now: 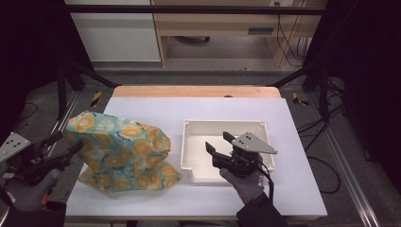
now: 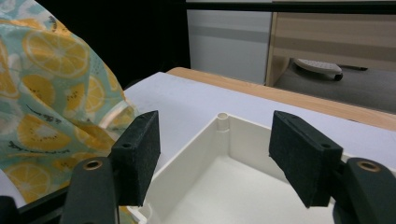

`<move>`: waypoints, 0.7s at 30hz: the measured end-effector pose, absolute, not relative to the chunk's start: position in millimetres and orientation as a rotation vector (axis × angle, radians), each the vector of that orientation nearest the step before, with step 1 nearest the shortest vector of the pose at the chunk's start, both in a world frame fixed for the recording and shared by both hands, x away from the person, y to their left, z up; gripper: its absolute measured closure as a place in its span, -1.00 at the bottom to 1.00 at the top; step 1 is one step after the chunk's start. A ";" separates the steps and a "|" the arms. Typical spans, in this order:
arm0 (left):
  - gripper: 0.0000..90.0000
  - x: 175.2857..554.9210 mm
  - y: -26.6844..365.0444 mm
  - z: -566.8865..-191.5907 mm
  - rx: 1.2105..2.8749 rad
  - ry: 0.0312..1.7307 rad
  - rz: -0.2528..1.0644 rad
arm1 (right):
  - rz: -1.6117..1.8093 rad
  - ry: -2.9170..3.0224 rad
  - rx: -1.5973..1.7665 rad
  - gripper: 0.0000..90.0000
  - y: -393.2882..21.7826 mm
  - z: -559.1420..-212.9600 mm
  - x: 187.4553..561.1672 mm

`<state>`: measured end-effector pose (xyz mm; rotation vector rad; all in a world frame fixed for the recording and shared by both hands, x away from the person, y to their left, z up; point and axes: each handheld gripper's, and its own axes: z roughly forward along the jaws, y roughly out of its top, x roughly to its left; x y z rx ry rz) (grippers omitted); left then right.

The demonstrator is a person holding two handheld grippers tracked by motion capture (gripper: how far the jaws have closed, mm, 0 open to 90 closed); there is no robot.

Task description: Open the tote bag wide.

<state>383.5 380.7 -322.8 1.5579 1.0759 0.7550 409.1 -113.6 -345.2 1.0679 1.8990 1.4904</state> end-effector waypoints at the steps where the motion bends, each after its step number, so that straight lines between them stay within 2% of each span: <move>1: -0.51 383.2 381.1 -325.2 1.557 1.086 0.751 | 1.504 1.904 1.058 -0.24 -108.6 -343.5 409.6; 16: -0.33 385.1 381.8 -338.1 1.563 1.118 0.752 | 1.586 1.985 0.974 -0.18 -61.5 -338.1 413.2; 21: -0.19 383.4 386.3 -339.8 1.553 1.128 0.741 | 1.624 2.034 0.924 -0.14 -36.6 -334.0 412.9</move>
